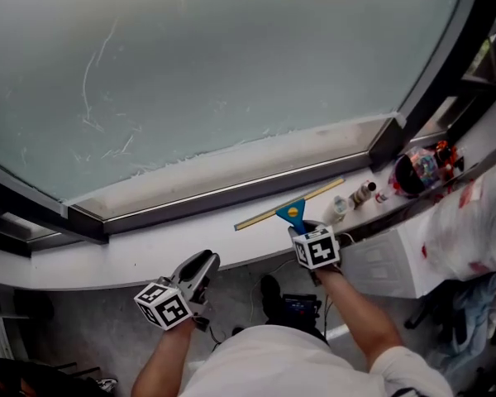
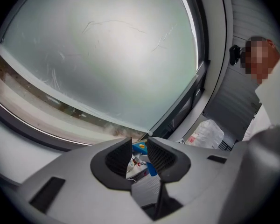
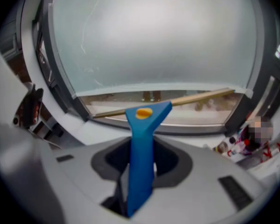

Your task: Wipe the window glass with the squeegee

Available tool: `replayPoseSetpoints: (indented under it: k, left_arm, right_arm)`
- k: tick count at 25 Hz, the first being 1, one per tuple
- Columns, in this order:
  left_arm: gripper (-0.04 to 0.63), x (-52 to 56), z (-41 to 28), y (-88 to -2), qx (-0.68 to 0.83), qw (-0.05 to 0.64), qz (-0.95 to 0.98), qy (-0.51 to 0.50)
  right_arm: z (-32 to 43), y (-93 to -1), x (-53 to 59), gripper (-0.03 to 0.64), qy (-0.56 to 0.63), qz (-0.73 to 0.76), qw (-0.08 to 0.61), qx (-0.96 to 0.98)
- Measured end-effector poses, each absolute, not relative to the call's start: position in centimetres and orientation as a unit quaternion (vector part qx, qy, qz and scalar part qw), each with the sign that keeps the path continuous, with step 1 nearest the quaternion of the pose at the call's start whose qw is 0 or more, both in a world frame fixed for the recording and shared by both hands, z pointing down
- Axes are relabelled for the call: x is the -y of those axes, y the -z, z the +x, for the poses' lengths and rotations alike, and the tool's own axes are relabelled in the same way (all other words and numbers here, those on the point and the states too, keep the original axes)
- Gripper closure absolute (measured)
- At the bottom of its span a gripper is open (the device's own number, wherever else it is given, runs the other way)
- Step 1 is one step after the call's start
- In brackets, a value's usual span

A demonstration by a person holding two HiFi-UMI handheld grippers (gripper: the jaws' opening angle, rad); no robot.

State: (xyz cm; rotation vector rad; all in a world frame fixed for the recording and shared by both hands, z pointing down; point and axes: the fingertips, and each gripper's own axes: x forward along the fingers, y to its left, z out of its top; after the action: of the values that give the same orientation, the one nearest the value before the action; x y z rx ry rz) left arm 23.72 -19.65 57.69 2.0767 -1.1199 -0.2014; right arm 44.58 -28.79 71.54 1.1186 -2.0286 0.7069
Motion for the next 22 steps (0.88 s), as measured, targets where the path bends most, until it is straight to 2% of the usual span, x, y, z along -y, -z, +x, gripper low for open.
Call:
replayPoseSetpoints:
  k: [11,22]
  left_arm:
    - [0.471,7.2,18.0,-54.8,0.441,0.338,0.824,0.114]
    - [0.471,-2.7,17.3,-54.1,0.425,0.342,0.829,0.120]
  right_arm:
    - [41.6,-65.6,16.2,0.476,-0.260,0.466,0.285,0.796]
    - [40.6,-60.4,5.4,0.476,-0.255,0.478,0.230,0.809]
